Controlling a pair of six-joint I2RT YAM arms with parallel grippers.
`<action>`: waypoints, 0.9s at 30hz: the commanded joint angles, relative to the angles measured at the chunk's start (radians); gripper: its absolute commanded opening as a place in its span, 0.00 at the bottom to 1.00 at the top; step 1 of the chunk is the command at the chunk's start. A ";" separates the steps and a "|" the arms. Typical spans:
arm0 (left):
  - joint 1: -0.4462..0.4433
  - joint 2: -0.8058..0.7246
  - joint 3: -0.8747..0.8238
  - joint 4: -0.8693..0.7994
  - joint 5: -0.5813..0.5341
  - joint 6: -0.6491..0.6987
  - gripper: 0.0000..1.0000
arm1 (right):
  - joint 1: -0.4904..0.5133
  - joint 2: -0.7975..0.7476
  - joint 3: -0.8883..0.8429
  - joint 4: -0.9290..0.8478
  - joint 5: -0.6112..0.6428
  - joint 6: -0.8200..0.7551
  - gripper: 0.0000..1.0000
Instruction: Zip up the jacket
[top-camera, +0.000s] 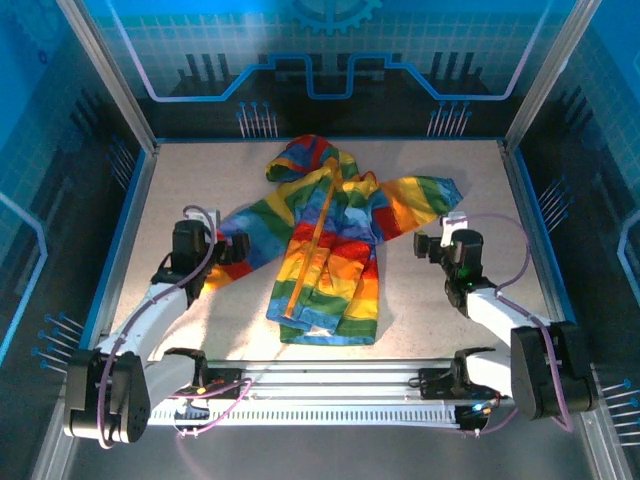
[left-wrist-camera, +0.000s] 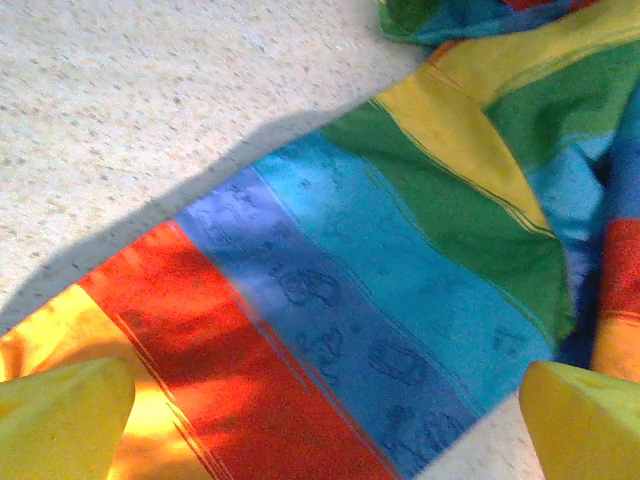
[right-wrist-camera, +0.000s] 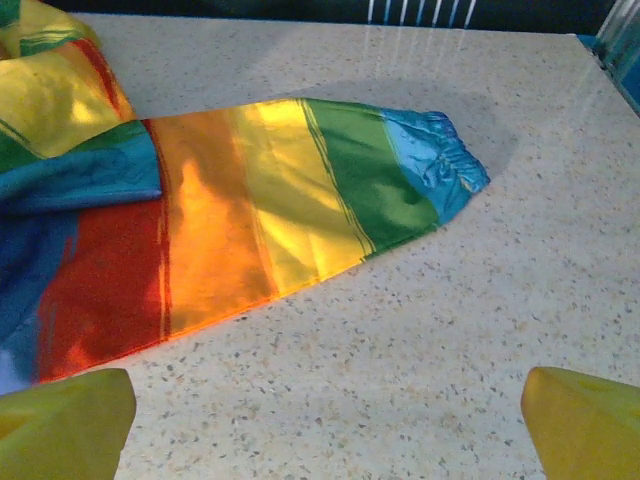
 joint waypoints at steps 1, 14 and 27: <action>0.008 0.018 -0.064 0.269 -0.107 0.053 0.99 | -0.041 0.062 -0.019 0.219 0.001 0.054 1.00; 0.009 0.202 -0.205 0.752 -0.211 0.062 0.99 | -0.054 0.137 -0.008 0.323 -0.090 -0.016 1.00; 0.010 0.480 -0.128 0.912 -0.177 0.053 0.99 | -0.016 0.337 0.045 0.428 -0.080 -0.072 1.00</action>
